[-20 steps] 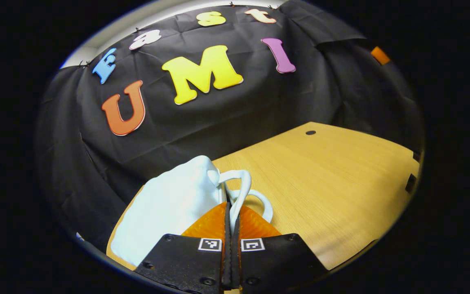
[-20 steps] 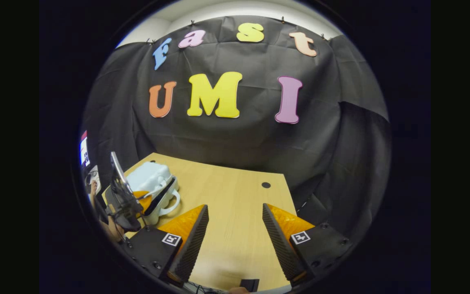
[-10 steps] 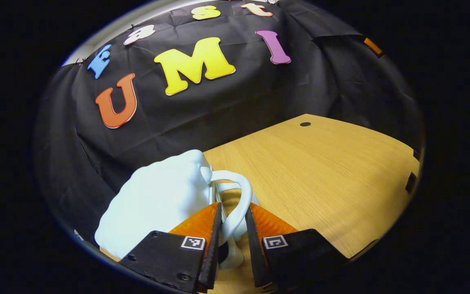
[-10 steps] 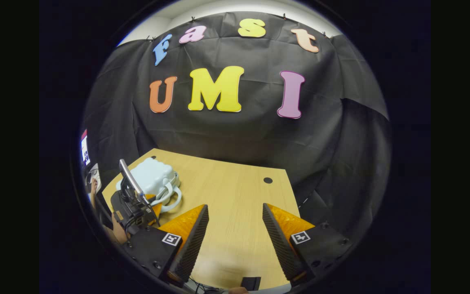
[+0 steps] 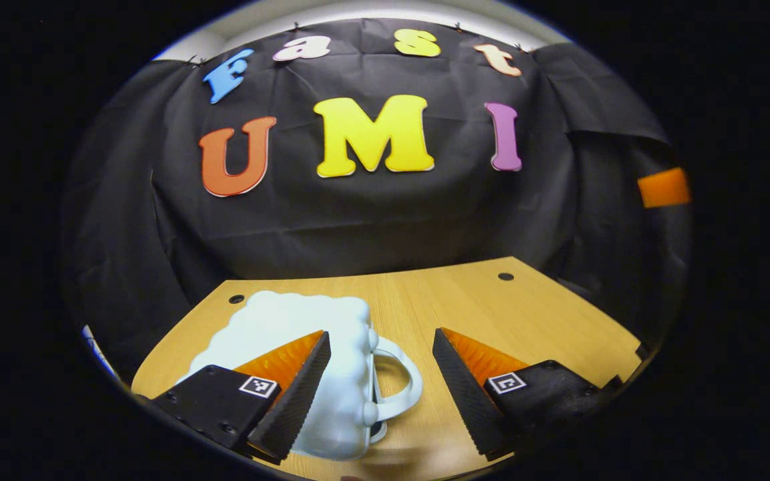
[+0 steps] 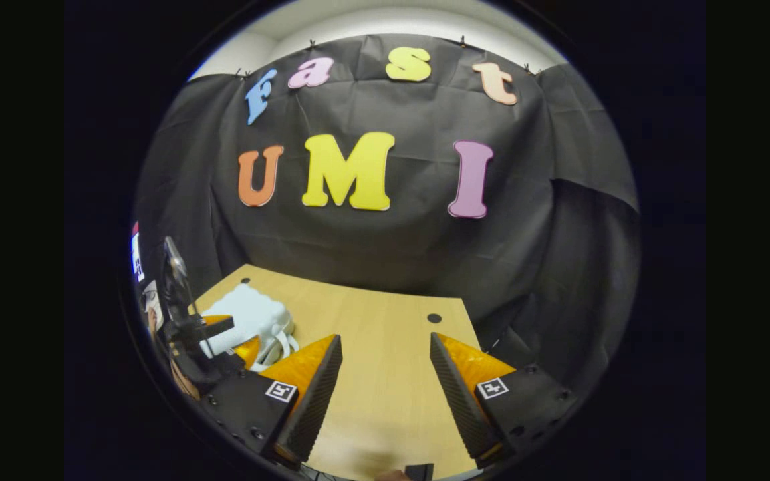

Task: First open the suitcase, pack the skin care products into it, and then close the suitcase.

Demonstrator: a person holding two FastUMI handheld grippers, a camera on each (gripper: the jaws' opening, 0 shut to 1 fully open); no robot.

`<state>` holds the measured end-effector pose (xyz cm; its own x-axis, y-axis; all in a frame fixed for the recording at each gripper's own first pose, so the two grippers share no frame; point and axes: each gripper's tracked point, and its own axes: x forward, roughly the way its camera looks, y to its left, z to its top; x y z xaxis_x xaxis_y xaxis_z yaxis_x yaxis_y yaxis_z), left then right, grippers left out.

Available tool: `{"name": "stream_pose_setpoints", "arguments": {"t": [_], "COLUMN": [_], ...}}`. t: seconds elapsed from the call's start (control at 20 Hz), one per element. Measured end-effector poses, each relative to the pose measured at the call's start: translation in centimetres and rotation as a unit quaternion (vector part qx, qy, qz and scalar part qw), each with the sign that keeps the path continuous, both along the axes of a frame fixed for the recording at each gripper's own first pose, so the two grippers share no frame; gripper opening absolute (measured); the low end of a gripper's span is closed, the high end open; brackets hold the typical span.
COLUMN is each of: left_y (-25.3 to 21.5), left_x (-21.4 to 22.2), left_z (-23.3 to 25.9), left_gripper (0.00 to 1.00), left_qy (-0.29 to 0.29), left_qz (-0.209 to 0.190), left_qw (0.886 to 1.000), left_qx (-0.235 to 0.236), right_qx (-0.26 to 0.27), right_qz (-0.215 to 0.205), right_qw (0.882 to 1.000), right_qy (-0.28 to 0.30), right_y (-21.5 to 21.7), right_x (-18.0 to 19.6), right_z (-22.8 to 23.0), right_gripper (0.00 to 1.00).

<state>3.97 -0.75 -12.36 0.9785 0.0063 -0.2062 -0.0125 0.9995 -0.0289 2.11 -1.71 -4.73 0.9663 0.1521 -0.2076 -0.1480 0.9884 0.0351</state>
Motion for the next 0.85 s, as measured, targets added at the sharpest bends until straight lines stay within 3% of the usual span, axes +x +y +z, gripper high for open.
{"name": "stream_pose_setpoints", "arguments": {"t": [0.15,0.4,0.55,0.85], "left_y": [4.3,11.2,12.8,13.1], "left_x": [-1.9,-2.8,-2.7,-1.5], "left_z": [3.8,9.7,11.4,11.8], "left_gripper": [0.99,0.99,0.99,0.99], "left_qy": [-0.021,-0.070,-0.083,-0.069], "left_qz": [0.033,0.068,0.067,0.037], "left_qw": [0.999,0.995,0.994,0.996], "left_qx": [-0.035,-0.020,-0.031,-0.037], "right_qx": [0.003,0.018,0.018,0.010], "right_qz": [0.004,0.022,0.036,0.024], "right_qw": [1.000,0.999,0.998,0.996], "right_qy": [-0.012,-0.025,-0.042,-0.082], "right_y": [3.6,10.8,14.7,17.5], "right_x": [0.5,1.4,1.6,2.6], "right_z": [0.7,1.8,3.0,5.4], "right_gripper": [0.79,0.80,0.77,0.79]}}
